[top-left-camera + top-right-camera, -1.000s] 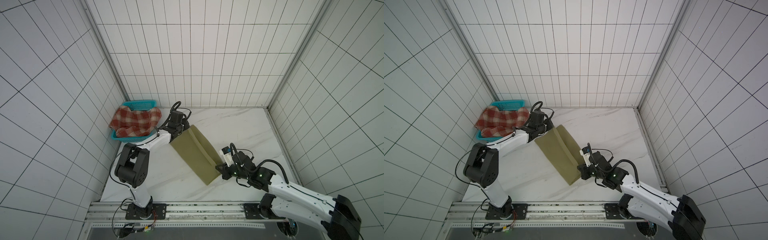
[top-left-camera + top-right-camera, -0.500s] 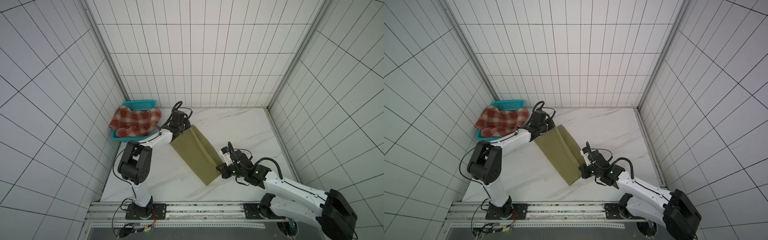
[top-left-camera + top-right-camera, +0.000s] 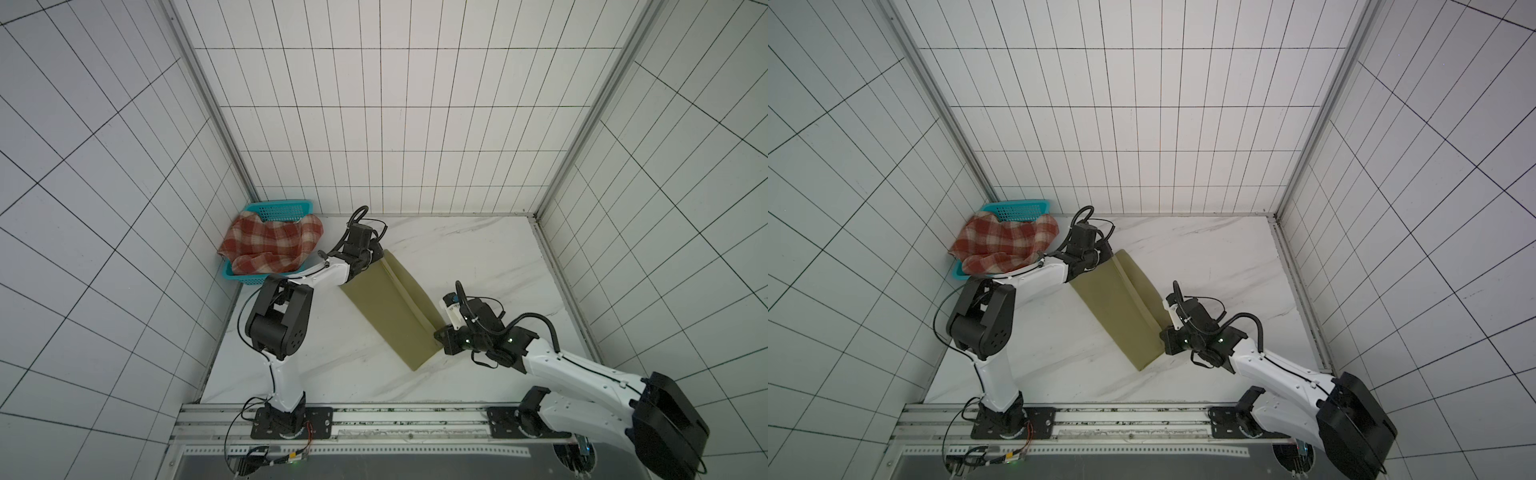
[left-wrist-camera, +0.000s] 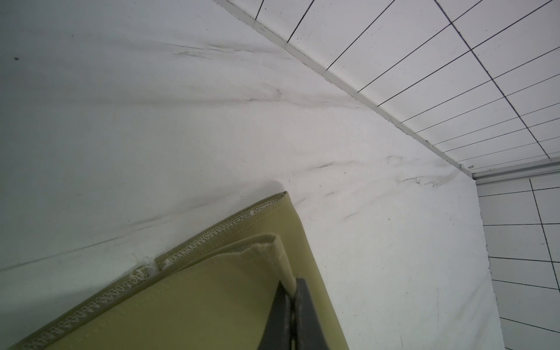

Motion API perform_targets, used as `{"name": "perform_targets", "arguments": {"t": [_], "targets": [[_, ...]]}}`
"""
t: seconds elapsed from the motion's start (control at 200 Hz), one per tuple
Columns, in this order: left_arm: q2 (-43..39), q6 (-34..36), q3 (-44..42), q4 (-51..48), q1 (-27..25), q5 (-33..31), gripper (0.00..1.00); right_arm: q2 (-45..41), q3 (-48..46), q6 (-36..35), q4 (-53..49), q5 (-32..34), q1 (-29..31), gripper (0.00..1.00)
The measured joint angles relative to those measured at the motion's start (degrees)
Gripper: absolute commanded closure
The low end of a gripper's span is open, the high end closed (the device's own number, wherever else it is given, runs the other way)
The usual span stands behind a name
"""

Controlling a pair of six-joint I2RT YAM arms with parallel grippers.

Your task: Fold and stack the skirts

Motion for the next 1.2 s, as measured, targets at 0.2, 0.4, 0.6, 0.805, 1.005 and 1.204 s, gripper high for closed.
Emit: {"name": "perform_targets", "arguments": {"t": [0.2,0.4,0.6,0.805,1.005,1.204], "targets": [[1.2,0.1,0.1,0.9,0.0,0.7,1.0,1.8,0.0,-0.9,0.2,-0.3,-0.9,0.66],[1.5,0.4,0.0,2.3,0.0,1.7,1.0,3.8,0.0,-1.4,1.0,-0.2,-1.1,0.56],[2.0,1.0,-0.1,3.0,0.0,2.3,1.0,8.1,0.2,-2.3,1.3,0.7,-1.1,0.55],[2.4,1.4,-0.1,3.4,0.0,2.6,1.0,9.5,0.2,-2.8,1.2,2.6,-1.1,0.59],[2.4,1.5,-0.1,3.4,0.0,2.6,1.0,9.3,0.2,-3.2,0.8,4.3,-1.1,0.58],[2.4,1.5,-0.1,3.4,0.0,2.6,1.0,9.6,0.3,-3.9,-0.6,6.3,-1.1,0.67]]}}
